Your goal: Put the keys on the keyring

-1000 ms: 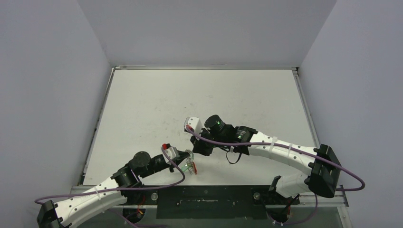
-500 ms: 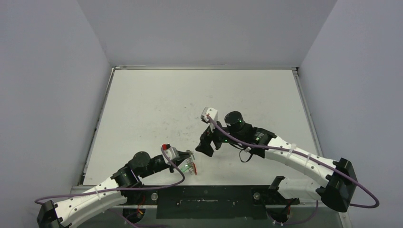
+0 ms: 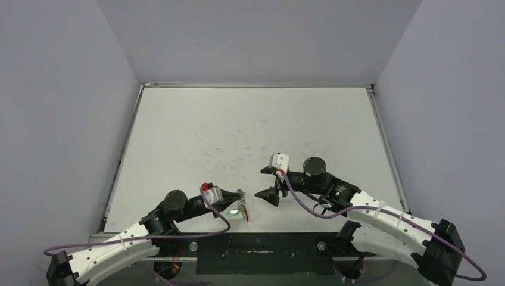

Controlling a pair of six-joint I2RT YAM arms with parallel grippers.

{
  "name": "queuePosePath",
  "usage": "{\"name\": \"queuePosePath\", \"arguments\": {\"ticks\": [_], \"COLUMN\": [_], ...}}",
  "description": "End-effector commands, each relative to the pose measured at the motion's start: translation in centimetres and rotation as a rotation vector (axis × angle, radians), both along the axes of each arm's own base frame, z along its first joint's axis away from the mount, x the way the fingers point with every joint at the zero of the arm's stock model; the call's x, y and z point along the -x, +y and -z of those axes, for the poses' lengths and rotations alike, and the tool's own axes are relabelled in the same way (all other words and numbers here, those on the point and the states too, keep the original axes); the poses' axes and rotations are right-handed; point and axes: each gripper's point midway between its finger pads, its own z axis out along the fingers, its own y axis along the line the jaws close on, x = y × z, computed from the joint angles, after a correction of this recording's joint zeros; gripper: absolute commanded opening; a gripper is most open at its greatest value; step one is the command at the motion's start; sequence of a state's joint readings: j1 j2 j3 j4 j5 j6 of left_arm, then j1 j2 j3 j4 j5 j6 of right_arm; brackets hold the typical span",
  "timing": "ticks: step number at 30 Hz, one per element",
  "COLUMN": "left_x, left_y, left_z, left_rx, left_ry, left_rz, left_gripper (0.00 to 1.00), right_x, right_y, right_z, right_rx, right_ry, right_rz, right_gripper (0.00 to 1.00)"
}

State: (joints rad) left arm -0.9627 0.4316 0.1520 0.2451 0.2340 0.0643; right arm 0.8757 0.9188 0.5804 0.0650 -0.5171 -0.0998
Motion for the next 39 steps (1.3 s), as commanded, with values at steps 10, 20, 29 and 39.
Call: {"name": "queuePosePath", "arguments": {"ticks": [10, 20, 29, 39], "left_x": [1.8, 1.8, 1.7, 1.8], "left_y": [-1.7, -1.6, -1.6, -1.6], "left_z": [-3.1, -3.1, -3.0, -3.4], "left_rx": [0.096, 0.094, 0.093, 0.102], "left_ry": [-0.077, -0.081, -0.08, -0.087], "left_rz": [0.142, 0.141, 0.138, 0.141], "left_gripper": [0.0, 0.0, 0.0, 0.0], "right_x": [3.5, 4.2, 4.6, 4.2], "right_y": [4.6, 4.2, 4.4, 3.5], "right_z": [-1.2, -0.4, 0.8, 3.0], "right_rx": [-0.098, -0.077, -0.037, 0.054], "right_ry": [-0.123, -0.127, -0.094, -0.077], "right_rz": [-0.424, -0.449, -0.474, -0.437], "right_gripper": [0.33, 0.19, 0.0, 0.0]}}
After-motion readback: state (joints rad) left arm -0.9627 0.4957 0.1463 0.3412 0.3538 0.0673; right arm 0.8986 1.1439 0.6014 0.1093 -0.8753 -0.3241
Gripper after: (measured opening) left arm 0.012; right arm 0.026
